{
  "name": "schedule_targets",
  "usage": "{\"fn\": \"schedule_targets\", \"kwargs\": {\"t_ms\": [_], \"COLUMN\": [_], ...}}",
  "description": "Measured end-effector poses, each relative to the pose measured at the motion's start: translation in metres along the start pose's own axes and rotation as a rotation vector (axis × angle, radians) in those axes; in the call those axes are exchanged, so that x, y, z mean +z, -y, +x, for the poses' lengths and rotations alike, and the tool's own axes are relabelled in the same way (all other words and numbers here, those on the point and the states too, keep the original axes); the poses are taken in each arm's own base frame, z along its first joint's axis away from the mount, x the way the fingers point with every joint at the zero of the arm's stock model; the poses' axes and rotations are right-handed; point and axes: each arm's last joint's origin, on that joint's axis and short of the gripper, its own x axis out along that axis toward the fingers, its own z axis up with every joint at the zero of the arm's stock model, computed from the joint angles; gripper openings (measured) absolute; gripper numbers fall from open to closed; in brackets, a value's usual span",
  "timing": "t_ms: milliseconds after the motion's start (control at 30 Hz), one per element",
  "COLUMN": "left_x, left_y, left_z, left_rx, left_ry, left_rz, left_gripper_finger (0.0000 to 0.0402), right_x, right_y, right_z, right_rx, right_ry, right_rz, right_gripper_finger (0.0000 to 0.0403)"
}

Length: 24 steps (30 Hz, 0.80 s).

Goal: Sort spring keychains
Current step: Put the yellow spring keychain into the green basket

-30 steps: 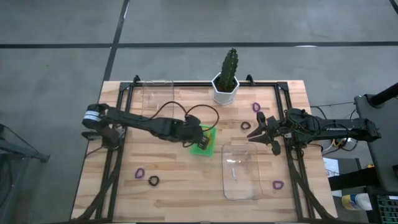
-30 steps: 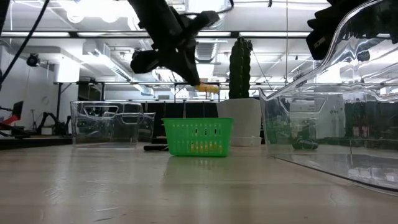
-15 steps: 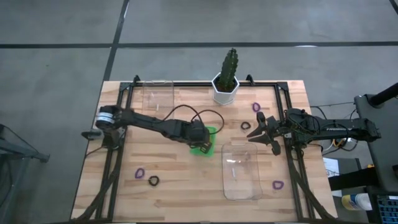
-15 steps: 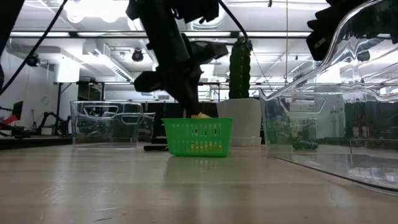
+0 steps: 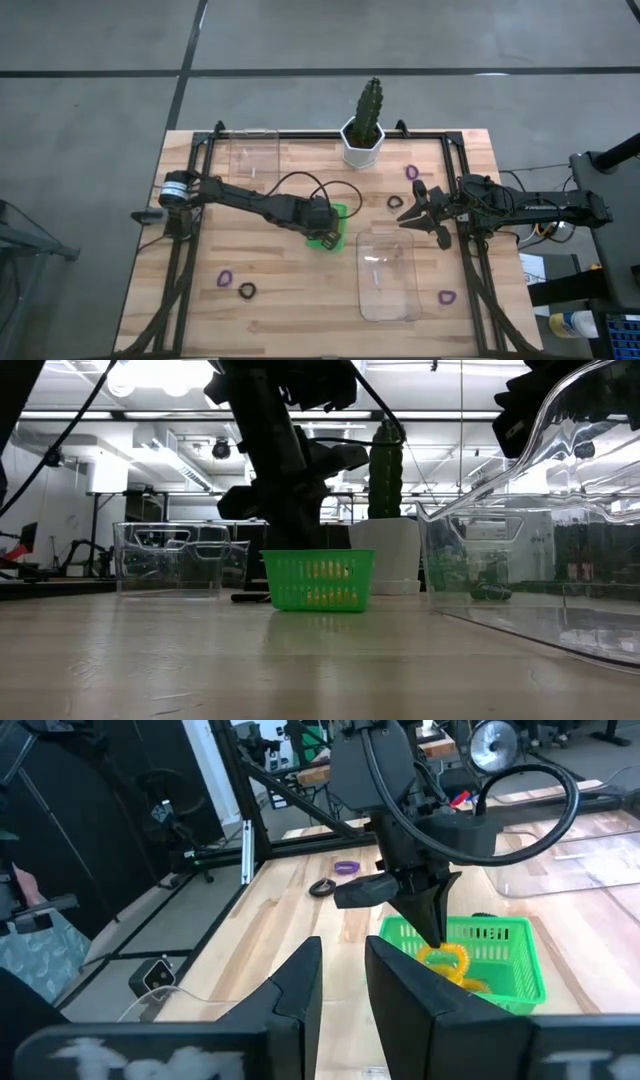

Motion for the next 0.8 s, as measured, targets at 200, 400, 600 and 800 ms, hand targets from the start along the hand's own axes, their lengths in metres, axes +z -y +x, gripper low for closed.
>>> {"fn": "schedule_targets", "kwargs": {"t_ms": [200, 400, 600, 800], "left_x": [0.0000, 0.0003, 0.0014, 0.0020], "left_y": [0.0000, -0.0002, -0.0007, 0.0000], "left_z": [0.0000, 0.0000, 0.0000, 0.0001], "left_rx": [0.001, 0.005, 0.025, 0.017], "left_ry": [0.001, 0.006, 0.038, 0.045], "left_rz": [0.008, 0.007, -0.002, -0.005], "left_gripper_finger": [0.0009, 0.0009, 0.0021, 0.0072], "right_x": [0.0000, 0.0000, 0.0000, 0.0000], "right_y": [0.0000, 0.0000, 0.0000, 0.0000], "right_z": [0.0000, 0.0000, 0.0000, 0.0000], "right_rx": [0.000, 0.000, 0.000, 0.000], "right_ry": [0.000, 0.000, 0.000, 0.000], "right_rz": [0.000, 0.000, 0.000, 0.000], "right_gripper_finger": [0.0084, 0.0080, 0.0069, 0.0072]}}
